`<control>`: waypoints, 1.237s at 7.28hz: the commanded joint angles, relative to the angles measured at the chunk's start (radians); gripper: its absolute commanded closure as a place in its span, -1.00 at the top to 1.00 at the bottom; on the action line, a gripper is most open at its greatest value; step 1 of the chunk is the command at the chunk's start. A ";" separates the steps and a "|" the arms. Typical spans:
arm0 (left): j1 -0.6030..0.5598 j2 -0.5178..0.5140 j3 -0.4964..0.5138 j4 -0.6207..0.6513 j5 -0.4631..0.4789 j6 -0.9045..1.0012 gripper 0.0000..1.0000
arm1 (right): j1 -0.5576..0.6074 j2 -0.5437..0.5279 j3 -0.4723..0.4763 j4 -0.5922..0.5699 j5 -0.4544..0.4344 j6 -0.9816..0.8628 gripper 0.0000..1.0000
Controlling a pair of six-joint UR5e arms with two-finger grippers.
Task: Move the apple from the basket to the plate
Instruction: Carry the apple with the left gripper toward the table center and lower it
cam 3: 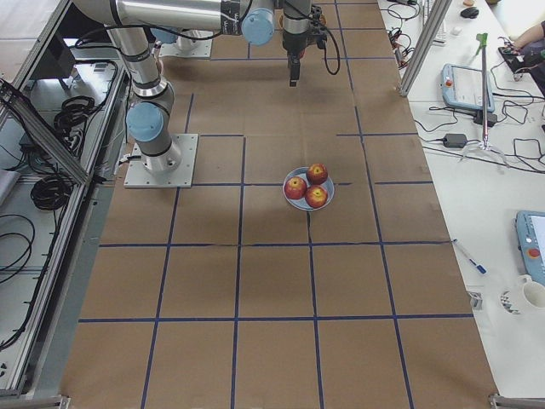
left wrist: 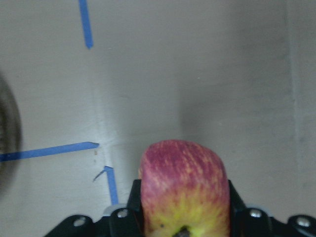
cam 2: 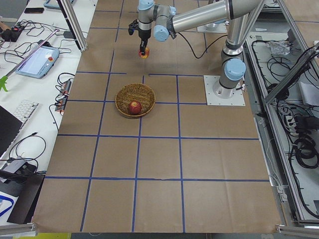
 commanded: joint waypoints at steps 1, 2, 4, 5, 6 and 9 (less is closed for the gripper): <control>-0.108 -0.127 0.112 0.001 0.011 -0.086 -0.94 | -0.002 0.000 0.000 0.000 0.000 0.000 1.00; -0.116 -0.161 0.135 0.003 0.007 -0.089 -0.94 | -0.002 0.000 0.000 0.000 0.000 0.000 1.00; -0.121 -0.200 0.151 0.011 0.003 -0.103 -0.94 | 0.000 0.000 0.000 0.000 0.000 0.000 1.00; -0.122 -0.212 0.151 0.014 -0.003 -0.105 -0.92 | 0.000 0.000 0.000 0.000 0.000 0.000 1.00; -0.127 -0.230 0.151 0.038 -0.006 -0.105 -0.89 | -0.002 0.000 0.000 0.000 0.000 0.000 1.00; -0.127 -0.238 0.149 0.041 0.006 -0.100 -0.62 | 0.000 0.000 0.000 0.000 0.000 0.000 1.00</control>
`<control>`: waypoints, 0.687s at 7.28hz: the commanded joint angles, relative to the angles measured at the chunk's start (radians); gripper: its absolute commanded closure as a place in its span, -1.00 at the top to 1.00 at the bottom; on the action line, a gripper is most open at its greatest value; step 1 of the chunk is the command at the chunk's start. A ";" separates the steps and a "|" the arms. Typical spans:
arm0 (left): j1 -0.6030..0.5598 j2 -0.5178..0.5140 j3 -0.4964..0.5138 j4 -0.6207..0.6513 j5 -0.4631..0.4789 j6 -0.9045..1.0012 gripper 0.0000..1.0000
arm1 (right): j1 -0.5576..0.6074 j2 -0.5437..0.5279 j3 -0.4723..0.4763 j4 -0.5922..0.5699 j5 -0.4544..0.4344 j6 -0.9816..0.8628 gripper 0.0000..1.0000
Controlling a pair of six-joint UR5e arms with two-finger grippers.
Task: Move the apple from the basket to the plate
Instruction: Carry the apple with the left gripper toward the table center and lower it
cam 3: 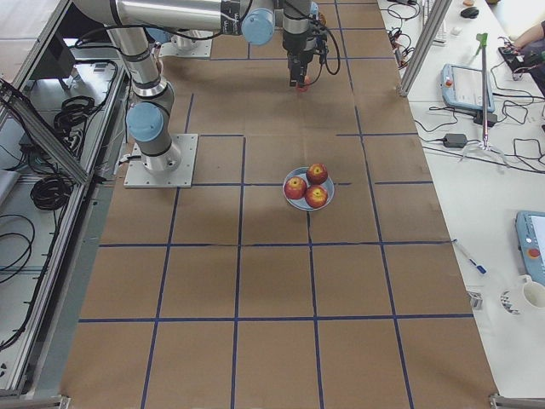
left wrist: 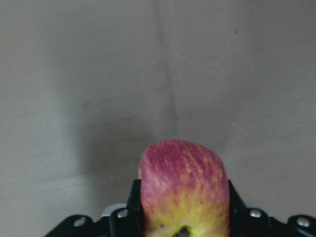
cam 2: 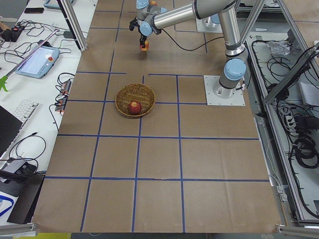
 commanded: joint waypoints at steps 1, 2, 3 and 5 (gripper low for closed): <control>0.000 -0.002 -0.002 -0.002 0.008 0.016 0.00 | 0.000 0.000 0.000 0.000 0.000 0.000 1.00; 0.000 -0.010 -0.001 0.011 0.050 0.017 0.54 | 0.000 0.000 0.000 0.000 0.000 0.000 1.00; 0.001 -0.006 0.001 0.015 0.043 0.017 0.84 | 0.000 0.000 0.000 0.000 0.000 0.000 1.00; 0.015 0.042 0.007 -0.006 0.011 0.019 0.97 | 0.000 0.000 0.002 0.000 0.000 0.000 1.00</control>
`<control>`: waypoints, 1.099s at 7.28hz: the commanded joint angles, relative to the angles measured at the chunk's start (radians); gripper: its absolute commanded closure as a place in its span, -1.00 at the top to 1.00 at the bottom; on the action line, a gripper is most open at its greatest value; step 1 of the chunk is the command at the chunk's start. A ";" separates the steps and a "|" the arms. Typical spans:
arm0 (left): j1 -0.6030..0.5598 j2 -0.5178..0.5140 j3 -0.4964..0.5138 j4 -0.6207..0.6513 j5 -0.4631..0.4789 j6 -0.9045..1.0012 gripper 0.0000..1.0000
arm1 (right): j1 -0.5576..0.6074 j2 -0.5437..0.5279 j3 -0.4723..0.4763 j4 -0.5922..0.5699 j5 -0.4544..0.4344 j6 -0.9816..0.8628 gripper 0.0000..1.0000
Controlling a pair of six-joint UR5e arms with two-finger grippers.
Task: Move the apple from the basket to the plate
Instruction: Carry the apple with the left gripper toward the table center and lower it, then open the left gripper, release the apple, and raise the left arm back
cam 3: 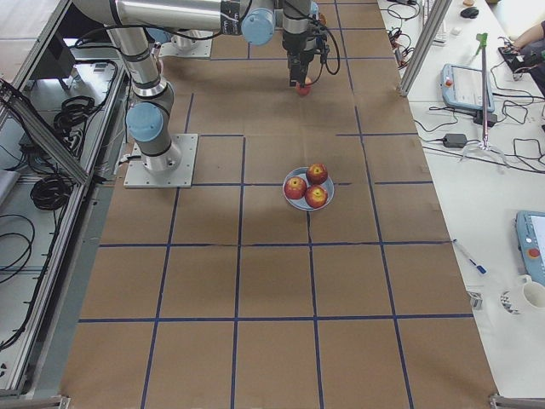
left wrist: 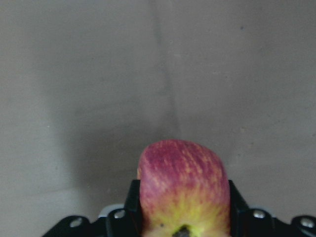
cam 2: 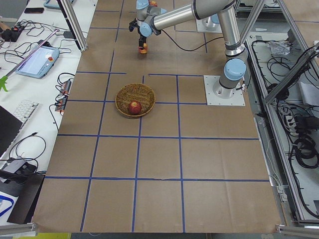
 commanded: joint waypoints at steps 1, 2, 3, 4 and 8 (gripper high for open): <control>0.021 0.068 0.022 -0.068 -0.009 0.007 0.98 | 0.000 0.000 0.000 0.000 0.000 0.000 1.00; 0.066 0.131 0.064 -0.201 -0.009 0.068 0.97 | 0.000 0.000 0.000 0.000 0.000 0.000 1.00; 0.107 0.202 0.101 -0.332 -0.005 0.144 0.97 | 0.000 0.000 0.001 0.000 0.000 0.000 1.00; 0.152 0.278 0.102 -0.419 -0.005 0.197 0.98 | 0.002 0.000 0.001 0.000 0.000 0.000 1.00; 0.346 0.552 0.078 -0.650 -0.009 0.318 0.98 | 0.012 0.012 -0.011 -0.020 0.006 0.021 1.00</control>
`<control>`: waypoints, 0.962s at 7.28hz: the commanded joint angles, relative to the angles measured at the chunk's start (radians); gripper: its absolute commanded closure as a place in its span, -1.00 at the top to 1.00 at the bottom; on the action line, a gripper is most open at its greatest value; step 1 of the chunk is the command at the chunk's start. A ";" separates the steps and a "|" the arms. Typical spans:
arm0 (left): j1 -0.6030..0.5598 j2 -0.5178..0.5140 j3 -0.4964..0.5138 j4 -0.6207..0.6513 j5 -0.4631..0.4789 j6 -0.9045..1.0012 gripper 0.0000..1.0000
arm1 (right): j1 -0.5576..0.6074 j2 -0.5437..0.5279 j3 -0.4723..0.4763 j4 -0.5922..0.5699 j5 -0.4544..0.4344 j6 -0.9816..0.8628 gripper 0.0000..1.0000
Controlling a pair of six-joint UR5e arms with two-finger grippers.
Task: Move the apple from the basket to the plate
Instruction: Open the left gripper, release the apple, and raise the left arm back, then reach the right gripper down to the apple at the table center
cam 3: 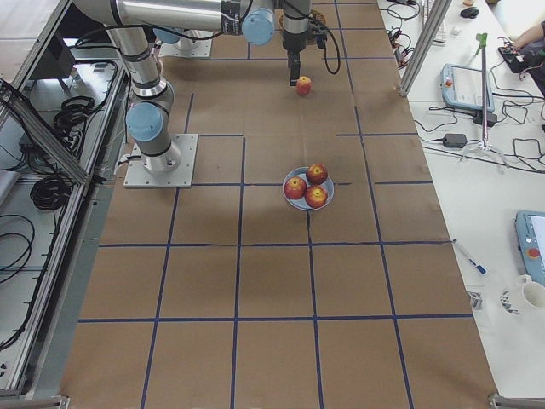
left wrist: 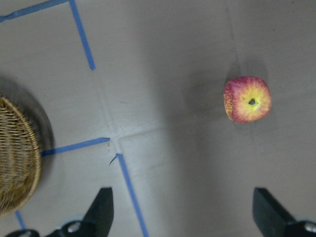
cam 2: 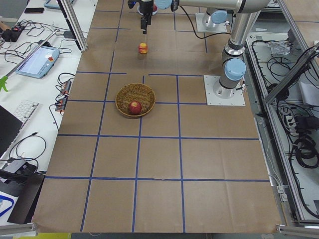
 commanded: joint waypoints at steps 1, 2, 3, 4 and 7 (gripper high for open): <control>0.076 0.070 -0.006 -0.103 -0.003 0.014 0.98 | 0.020 0.032 -0.008 -0.049 0.004 0.076 1.00; 0.076 0.066 -0.006 -0.103 -0.002 0.013 0.98 | 0.062 0.072 -0.011 -0.100 0.001 0.110 1.00; 0.079 0.061 -0.001 -0.102 -0.002 0.008 0.98 | 0.134 0.107 -0.019 -0.146 0.001 0.187 1.00; 0.077 0.060 -0.006 -0.103 -0.002 0.010 0.98 | 0.197 0.161 -0.052 -0.158 0.001 0.271 1.00; 0.079 0.063 -0.006 -0.105 0.000 0.014 0.98 | 0.345 0.336 -0.136 -0.273 -0.004 0.430 1.00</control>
